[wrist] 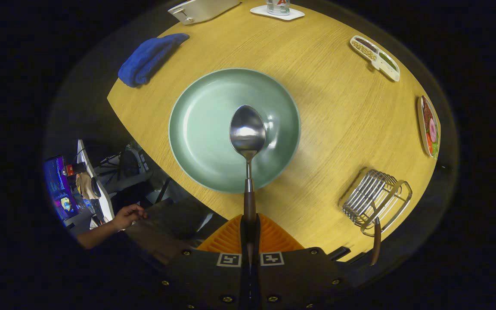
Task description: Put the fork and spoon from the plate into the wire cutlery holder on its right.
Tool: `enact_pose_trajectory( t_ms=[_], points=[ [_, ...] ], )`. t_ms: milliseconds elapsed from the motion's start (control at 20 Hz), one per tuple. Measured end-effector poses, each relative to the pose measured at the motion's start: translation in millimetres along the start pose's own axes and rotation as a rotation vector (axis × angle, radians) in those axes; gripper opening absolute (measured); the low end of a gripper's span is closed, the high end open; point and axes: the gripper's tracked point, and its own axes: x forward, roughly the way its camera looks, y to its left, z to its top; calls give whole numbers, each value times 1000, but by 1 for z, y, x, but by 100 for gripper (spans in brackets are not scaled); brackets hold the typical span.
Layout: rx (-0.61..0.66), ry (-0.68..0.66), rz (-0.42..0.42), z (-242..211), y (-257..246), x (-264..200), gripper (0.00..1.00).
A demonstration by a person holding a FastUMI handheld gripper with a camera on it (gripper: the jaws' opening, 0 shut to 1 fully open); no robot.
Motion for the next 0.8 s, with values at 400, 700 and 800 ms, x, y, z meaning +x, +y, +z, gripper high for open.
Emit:
enact_pose_trajectory(
  t_ms=[400,700,800],
  points=[
    [142,13,1,-52,-54,-47,2],
    [262,39,31,-87,-87,-65,2],
    [301,47,45,-95,-98,-70,2]
  ],
)
